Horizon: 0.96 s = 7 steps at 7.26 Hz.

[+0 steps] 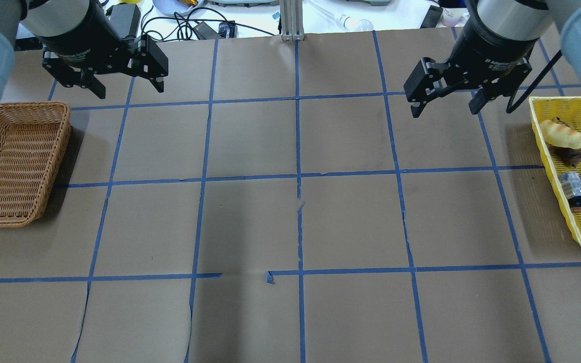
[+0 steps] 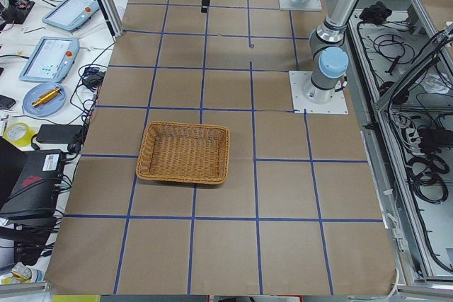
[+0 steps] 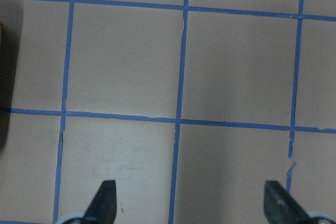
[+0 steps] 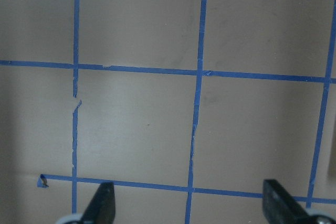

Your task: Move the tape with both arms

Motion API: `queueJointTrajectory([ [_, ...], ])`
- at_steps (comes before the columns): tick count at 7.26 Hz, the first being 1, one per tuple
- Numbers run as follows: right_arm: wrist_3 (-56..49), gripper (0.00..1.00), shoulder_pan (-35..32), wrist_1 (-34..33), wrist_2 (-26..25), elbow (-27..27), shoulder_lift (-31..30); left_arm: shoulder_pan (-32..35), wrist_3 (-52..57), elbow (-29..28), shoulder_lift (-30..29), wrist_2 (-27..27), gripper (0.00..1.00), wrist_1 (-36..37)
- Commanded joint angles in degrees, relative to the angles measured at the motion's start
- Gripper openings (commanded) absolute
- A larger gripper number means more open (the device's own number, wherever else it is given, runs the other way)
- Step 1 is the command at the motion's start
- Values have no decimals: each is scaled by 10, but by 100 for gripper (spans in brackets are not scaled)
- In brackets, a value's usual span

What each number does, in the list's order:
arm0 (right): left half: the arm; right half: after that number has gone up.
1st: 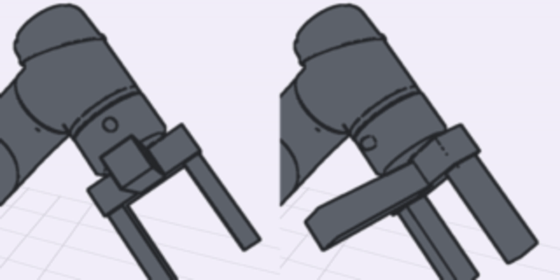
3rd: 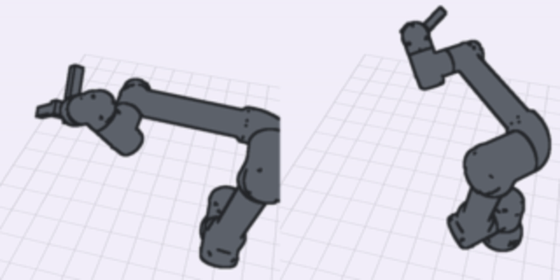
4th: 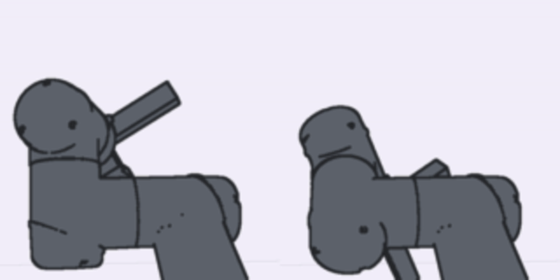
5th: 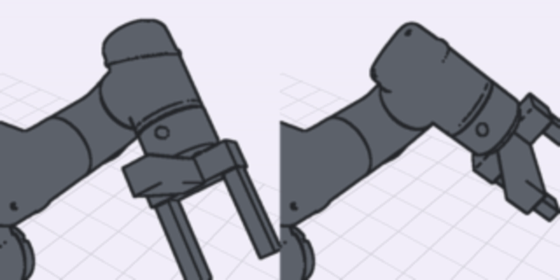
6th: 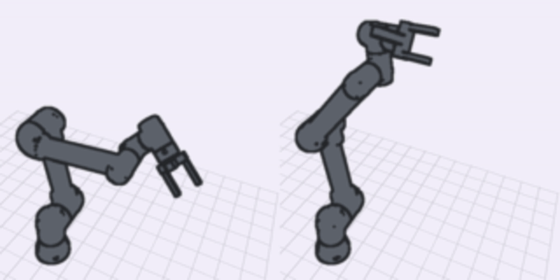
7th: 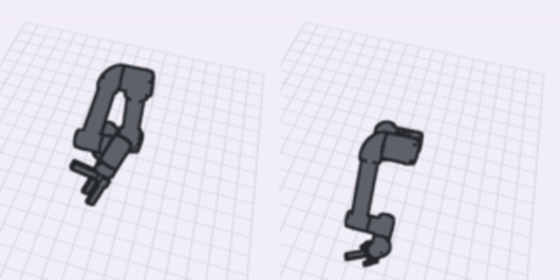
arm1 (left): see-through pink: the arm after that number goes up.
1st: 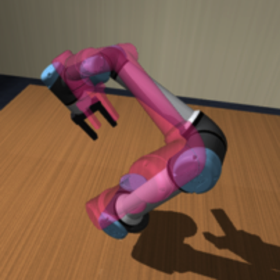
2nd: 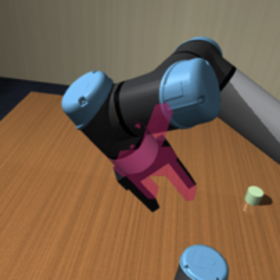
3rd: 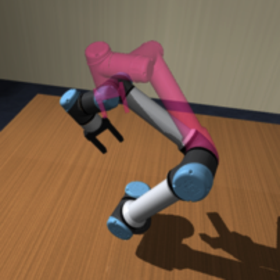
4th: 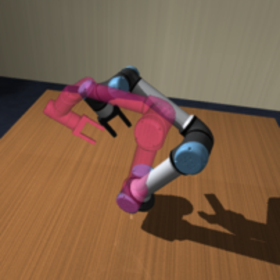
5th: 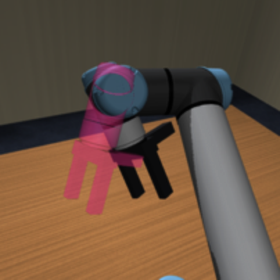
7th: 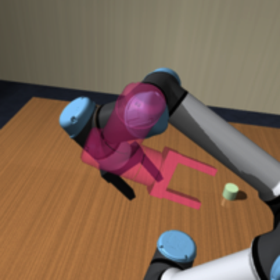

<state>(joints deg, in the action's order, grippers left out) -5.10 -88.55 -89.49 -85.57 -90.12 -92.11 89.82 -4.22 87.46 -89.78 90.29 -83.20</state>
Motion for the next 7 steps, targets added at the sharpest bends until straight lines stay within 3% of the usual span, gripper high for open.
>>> queueJointTrajectory([
  [1, 0, 100, 0, 1, -31, -2, 0, 0, -1, 0, 0, 1, 100, 1],
  [7, -1, 100, 0, 4, -25, -3, -5, 0, 2, 0, 0, 3, 100, 1],
])
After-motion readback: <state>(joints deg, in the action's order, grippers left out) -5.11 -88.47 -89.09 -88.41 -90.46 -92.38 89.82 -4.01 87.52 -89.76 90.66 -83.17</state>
